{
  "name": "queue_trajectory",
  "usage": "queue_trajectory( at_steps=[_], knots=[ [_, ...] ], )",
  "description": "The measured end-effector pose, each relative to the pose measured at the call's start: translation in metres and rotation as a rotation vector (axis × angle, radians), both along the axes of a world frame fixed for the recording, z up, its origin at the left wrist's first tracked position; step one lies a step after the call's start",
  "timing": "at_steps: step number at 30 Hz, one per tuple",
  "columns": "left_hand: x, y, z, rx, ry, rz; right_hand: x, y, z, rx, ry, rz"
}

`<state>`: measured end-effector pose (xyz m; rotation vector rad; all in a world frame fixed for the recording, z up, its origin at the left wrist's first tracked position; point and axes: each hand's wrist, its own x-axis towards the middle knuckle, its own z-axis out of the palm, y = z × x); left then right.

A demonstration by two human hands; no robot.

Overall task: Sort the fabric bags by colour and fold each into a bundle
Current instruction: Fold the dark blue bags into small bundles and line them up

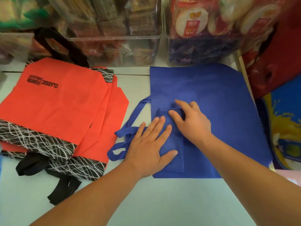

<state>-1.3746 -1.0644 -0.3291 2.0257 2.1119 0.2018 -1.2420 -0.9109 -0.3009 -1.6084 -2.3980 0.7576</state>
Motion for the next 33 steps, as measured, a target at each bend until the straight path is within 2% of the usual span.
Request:
queue_trajectory(
  at_steps=[2, 4, 7, 10, 13, 17, 19, 21, 23, 25, 28, 31, 33],
  knots=[
    [0.000, -0.001, 0.000, -0.003, 0.001, -0.001, 0.008, -0.012, 0.004, 0.188, 0.010, 0.075],
    [-0.001, 0.001, 0.001, -0.015, 0.003, -0.001, 0.018, -0.023, -0.001, 0.403, 0.041, 0.280],
    [-0.001, 0.001, 0.005, -0.019, 0.013, -0.035, 0.034, -0.029, -0.025, 0.293, 0.040, 0.419],
    [-0.009, -0.015, 0.005, 0.084, 0.018, -0.157, 0.038, -0.027, -0.034, 0.246, 0.039, 0.417],
    [-0.024, -0.038, 0.000, 0.163, -0.069, -0.333, 0.036, -0.027, -0.036, 0.223, 0.045, 0.389],
    [-0.035, -0.027, 0.000, 0.257, -0.085, -0.369, 0.034, -0.019, -0.038, 0.245, 0.130, 0.392],
    [-0.038, -0.017, 0.008, 0.287, -0.165, -0.354, 0.032, -0.016, -0.031, 0.260, 0.143, 0.390],
    [-0.038, -0.011, 0.021, 0.205, -0.295, -0.250, 0.029, -0.013, -0.018, 0.150, 0.143, 0.354],
    [-0.037, -0.004, 0.039, 0.033, -0.443, -0.061, 0.031, -0.009, 0.000, -0.194, 0.245, 0.223],
    [-0.035, 0.008, 0.052, -0.039, -0.491, 0.087, 0.034, -0.008, 0.015, -0.539, 0.385, 0.092],
    [-0.030, 0.035, 0.058, -0.057, -0.520, 0.222, 0.036, -0.014, 0.027, -0.658, 0.429, 0.033],
    [-0.025, 0.055, 0.048, -0.112, -0.512, 0.291, 0.035, -0.018, 0.027, -0.725, 0.555, -0.034],
    [-0.024, 0.062, 0.039, -0.102, -0.553, 0.332, 0.032, -0.019, 0.018, -0.548, 0.547, -0.071]
  ],
)
